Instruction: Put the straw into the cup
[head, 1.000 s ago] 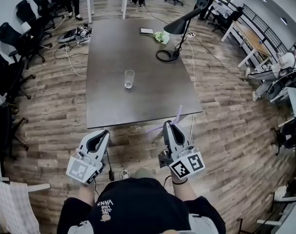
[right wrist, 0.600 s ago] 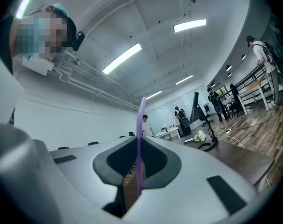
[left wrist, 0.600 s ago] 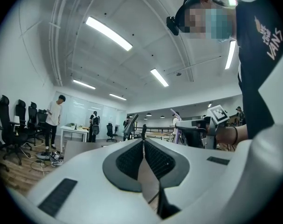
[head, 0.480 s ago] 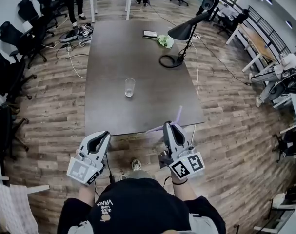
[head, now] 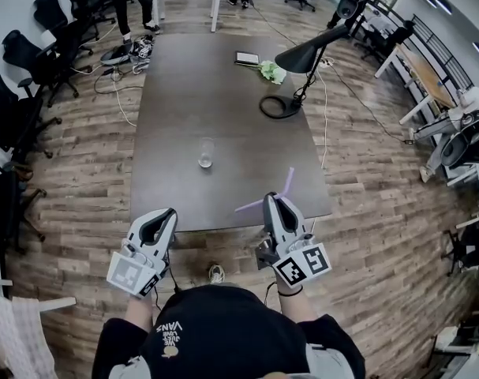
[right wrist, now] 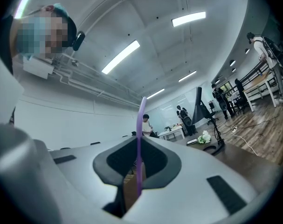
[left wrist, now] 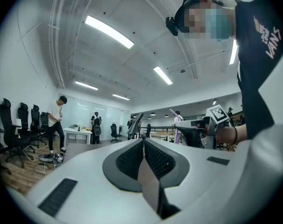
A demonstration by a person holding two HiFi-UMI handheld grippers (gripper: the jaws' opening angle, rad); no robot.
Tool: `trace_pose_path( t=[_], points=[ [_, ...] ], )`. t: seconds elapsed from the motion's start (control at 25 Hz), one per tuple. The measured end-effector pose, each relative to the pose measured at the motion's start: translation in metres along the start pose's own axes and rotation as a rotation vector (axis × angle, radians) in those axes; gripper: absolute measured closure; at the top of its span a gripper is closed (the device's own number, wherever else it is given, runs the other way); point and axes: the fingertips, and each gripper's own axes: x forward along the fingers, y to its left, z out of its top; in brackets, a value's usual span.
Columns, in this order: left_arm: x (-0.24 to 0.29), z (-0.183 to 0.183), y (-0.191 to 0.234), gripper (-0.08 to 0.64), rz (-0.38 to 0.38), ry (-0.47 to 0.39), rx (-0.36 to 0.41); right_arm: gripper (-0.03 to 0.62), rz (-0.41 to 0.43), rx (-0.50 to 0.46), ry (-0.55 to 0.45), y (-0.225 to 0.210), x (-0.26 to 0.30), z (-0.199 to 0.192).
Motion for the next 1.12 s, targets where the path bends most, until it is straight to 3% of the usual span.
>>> trace_pose_path(
  t=[0.44, 1.12],
  points=[
    [0.032, -0.013, 0.013, 0.538, 0.042, 0.026, -0.007, 0.555, 0.043, 0.036, 0.032, -0.031, 0.033, -0.009],
    [0.080, -0.012, 0.095, 0.538, -0.018, 0.023, -0.027, 0.555, 0.008, 0.018, 0.026, -0.042, 0.128, -0.013]
  ],
)
